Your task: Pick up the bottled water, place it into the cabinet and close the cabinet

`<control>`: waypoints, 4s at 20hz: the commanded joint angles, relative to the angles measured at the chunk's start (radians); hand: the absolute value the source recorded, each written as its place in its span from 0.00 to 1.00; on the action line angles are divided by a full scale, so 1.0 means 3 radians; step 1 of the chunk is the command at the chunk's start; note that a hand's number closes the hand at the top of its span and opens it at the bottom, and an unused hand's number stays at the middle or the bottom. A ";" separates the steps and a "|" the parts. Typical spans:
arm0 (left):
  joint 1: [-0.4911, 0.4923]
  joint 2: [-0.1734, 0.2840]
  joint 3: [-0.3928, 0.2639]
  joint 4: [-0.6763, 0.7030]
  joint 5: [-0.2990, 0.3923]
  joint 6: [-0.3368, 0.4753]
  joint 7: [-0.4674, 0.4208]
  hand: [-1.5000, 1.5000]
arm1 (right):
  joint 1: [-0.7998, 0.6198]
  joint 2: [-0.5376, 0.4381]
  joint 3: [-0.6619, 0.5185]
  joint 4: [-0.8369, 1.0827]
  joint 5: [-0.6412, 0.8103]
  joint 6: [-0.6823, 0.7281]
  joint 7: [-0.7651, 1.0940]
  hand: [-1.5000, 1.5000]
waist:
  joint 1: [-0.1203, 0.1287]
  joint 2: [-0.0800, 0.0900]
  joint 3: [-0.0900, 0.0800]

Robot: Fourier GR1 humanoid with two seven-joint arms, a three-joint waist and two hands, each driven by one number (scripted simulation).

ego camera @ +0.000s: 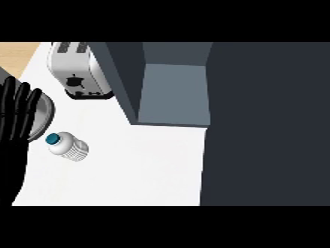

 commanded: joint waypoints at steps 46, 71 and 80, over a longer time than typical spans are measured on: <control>-0.0203 0.0636 0.1239 0.3395 0.0898 -0.1513 -0.0579 0.00 | 0.3098 -0.0295 0.1558 -0.1933 0.0137 0.0700 -0.0473 0.00 | -0.0237 -0.0025 0.0075; -0.1081 0.0628 0.0905 0.5761 -0.0086 -0.1618 -0.2696 1.00 | 0.3343 -0.0611 0.1626 -0.1731 0.0158 0.0486 -0.1070 0.00 | -0.0245 0.0004 0.0068; -0.1105 0.0411 0.0716 0.5820 -0.0465 -0.0688 -0.3529 1.00 | 0.3548 -0.0758 0.1715 -0.1657 0.0218 0.0478 -0.1328 0.00 | -0.0265 -0.0009 0.0070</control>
